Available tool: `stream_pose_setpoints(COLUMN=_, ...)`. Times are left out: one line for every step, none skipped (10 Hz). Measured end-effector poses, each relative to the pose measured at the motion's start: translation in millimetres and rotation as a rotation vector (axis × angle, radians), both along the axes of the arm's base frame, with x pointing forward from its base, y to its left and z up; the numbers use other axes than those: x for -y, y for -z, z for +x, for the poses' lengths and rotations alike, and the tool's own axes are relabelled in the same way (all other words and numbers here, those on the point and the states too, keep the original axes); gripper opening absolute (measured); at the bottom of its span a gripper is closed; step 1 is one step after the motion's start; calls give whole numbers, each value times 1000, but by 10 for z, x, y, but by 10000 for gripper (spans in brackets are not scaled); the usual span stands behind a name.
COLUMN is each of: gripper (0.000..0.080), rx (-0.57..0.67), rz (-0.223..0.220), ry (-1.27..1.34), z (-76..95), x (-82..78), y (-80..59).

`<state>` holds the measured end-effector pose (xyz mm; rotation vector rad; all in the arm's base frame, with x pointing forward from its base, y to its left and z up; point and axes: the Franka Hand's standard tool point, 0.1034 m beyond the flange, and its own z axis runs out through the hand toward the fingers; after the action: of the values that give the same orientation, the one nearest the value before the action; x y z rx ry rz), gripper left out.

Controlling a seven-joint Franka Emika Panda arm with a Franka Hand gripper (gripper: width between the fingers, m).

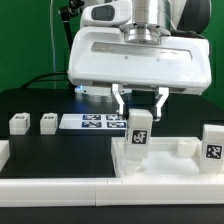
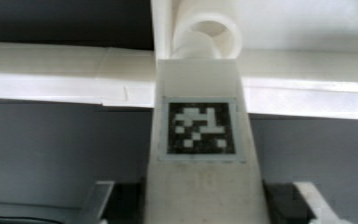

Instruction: Assemble square table

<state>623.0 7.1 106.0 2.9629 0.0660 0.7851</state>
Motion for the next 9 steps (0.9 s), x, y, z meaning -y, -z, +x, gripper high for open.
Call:
stream_pose_setpoints(gripper=291, rx=1, rz=0, ry=0, z=2, x=1, y=1)
stream_pose_setpoints(gripper=291, rx=11, rz=-3, ry=-1, z=12, x=-2, y=-1)
stream_pose_setpoints(gripper=291, rx=24, rz=-6, ry=-2, z=21, x=5, y=-3)
stream_pose_setpoints(gripper=291, rx=39, rz=-10, ry=-1, z=31, x=20, y=-1)
stream_pose_setpoints(gripper=291, rx=54, rz=-13, ry=-3, z=41, x=21, y=-1)
stream_pose_setpoints(gripper=291, rx=64, rz=-15, ry=-7, z=42, x=0, y=-2)
stream_pose_setpoints(gripper=291, rx=66, rz=-16, ry=-12, z=37, x=-33, y=-2)
stream_pose_setpoints(gripper=291, rx=62, rz=-13, ry=-21, z=13, x=-104, y=-5)
stream_pose_setpoints(gripper=291, rx=57, rz=-12, ry=-26, z=-24, x=-128, y=-27)
